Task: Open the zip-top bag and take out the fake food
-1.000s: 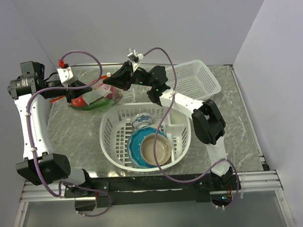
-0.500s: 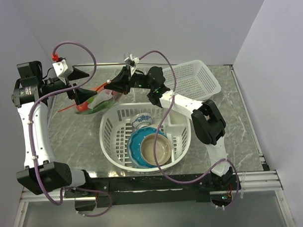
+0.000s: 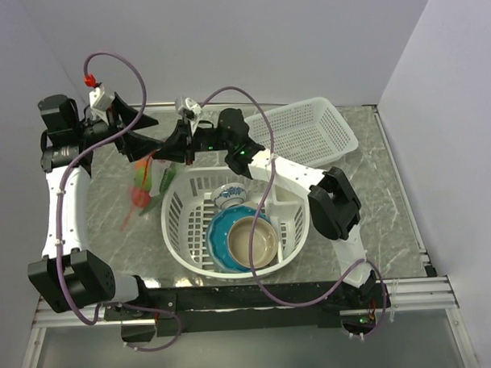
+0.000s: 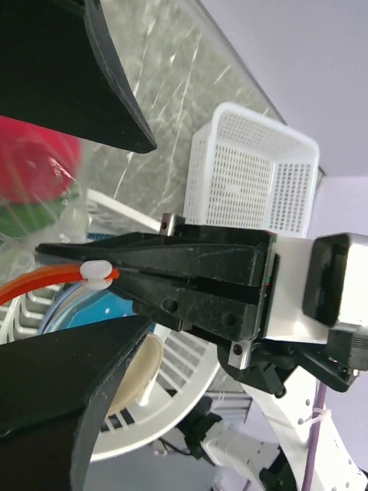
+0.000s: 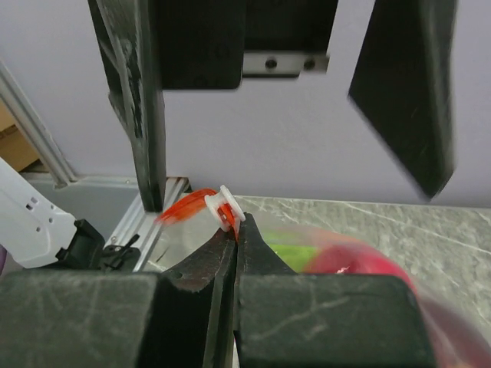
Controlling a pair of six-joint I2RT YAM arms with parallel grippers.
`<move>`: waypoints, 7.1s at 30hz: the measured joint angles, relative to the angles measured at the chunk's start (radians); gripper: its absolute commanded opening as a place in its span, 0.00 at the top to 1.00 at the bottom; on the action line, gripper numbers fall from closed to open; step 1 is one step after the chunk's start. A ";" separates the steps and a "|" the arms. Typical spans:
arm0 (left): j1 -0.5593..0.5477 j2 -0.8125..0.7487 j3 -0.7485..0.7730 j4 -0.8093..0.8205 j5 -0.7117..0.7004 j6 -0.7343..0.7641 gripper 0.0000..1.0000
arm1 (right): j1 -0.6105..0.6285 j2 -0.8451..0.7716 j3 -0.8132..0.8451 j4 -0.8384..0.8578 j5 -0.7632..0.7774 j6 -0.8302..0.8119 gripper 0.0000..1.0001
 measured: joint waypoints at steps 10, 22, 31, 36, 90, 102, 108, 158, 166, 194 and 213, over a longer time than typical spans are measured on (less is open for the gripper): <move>-0.061 0.085 0.284 -0.650 -0.100 0.597 0.46 | -0.016 0.020 0.075 -0.084 0.002 -0.032 1.00; -0.105 0.072 0.227 -0.745 -0.257 0.787 0.70 | -0.021 0.070 0.135 -0.132 -0.018 -0.030 1.00; -0.112 0.068 0.251 -0.776 -0.290 0.797 0.54 | -0.023 0.070 0.134 -0.120 -0.034 -0.033 1.00; -0.111 0.063 0.254 -0.756 -0.290 0.738 0.21 | -0.039 0.071 0.134 -0.119 -0.016 -0.027 1.00; -0.111 0.135 0.255 -0.575 -0.211 0.612 0.99 | -0.081 0.077 0.120 -0.084 -0.023 0.059 1.00; -0.114 0.138 0.264 -0.615 -0.233 0.652 0.99 | -0.088 0.088 0.119 -0.072 -0.024 0.055 1.00; -0.110 0.138 0.286 -0.697 -0.261 0.729 0.99 | -0.094 0.088 0.115 -0.053 -0.026 0.084 1.00; 0.093 0.204 0.059 0.061 -0.576 0.344 0.99 | -0.311 0.397 0.433 0.003 0.325 0.312 1.00; -0.068 0.176 -0.166 -0.093 -0.653 0.411 0.99 | -0.318 0.248 0.096 -0.188 0.404 0.203 0.57; -0.186 0.227 -0.078 -0.287 -0.649 0.362 0.99 | -0.074 -0.138 -0.088 -0.688 0.669 -0.180 0.69; -0.186 0.215 -0.078 -0.341 -0.632 0.412 0.62 | -0.099 0.082 0.105 -0.743 0.755 -0.184 0.00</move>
